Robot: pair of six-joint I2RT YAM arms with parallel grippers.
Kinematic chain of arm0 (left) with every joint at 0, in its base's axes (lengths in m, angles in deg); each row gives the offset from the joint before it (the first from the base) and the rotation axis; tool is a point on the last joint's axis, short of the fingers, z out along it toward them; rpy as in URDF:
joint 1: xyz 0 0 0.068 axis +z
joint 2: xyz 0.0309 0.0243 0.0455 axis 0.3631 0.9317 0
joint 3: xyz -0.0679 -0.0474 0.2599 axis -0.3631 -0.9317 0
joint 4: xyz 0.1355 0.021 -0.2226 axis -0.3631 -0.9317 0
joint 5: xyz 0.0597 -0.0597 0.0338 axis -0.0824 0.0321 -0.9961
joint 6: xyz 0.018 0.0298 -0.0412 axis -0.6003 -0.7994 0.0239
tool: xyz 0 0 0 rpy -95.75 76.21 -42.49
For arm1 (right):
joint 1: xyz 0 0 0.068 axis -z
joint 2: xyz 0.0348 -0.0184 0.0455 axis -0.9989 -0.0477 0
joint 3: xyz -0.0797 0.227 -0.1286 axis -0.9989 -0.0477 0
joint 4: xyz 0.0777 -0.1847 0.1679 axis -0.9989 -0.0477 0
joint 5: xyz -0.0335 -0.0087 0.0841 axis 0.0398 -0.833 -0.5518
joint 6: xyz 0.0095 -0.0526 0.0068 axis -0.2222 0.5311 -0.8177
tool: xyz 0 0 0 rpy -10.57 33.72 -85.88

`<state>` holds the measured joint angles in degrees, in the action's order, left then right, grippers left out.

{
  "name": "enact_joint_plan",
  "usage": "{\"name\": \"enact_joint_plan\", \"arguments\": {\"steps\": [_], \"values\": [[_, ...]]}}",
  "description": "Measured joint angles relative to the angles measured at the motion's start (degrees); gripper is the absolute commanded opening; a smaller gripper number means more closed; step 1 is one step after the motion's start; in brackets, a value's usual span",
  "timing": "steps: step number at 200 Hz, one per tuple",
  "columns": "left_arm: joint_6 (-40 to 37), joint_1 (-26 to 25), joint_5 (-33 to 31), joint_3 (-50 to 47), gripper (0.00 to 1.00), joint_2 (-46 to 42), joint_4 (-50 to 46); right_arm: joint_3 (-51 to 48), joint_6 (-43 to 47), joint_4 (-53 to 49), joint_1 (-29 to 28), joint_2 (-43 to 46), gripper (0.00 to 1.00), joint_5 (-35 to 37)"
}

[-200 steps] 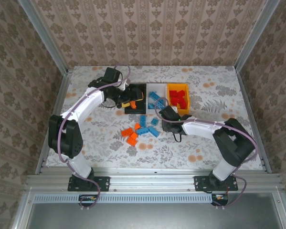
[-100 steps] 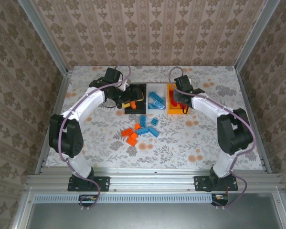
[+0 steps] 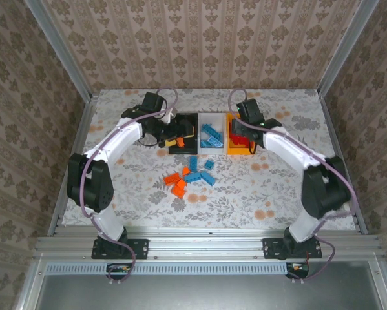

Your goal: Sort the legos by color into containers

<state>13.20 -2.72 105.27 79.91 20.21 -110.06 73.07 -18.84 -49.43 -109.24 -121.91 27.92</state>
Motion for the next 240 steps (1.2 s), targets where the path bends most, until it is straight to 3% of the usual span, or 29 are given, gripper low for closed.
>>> {"name": "enact_joint_plan", "arguments": {"steps": [26,46,98,135,177,240], "values": [[-0.98,-0.59,-4.46,0.90,0.92,-0.17,-2.38,-10.75,-1.92,5.03,-7.61,14.23,0.66,0.83],[-1.05,-2.80,-8.94,0.15,0.92,-1.51,-3.17,-18.25,-3.93,8.74,-12.24,19.63,0.66,0.83],[4.50,-13.14,-18.99,-24.33,0.92,-20.00,-0.61,-29.75,-6.14,12.28,-12.85,20.81,0.68,1.03],[10.82,-19.30,-25.05,-36.68,0.92,-26.27,0.87,-33.05,-7.43,18.73,-14.12,22.36,0.69,1.62],[8.22,-20.17,-27.36,-38.32,0.90,-25.14,4.72,-36.28,-8.50,21.05,-14.29,22.73,0.71,2.38],[0.90,-21.35,-27.45,-36.15,0.85,-13.03,8.22,-36.30,-8.57,22.25,-14.29,22.56,0.71,2.80]]}}
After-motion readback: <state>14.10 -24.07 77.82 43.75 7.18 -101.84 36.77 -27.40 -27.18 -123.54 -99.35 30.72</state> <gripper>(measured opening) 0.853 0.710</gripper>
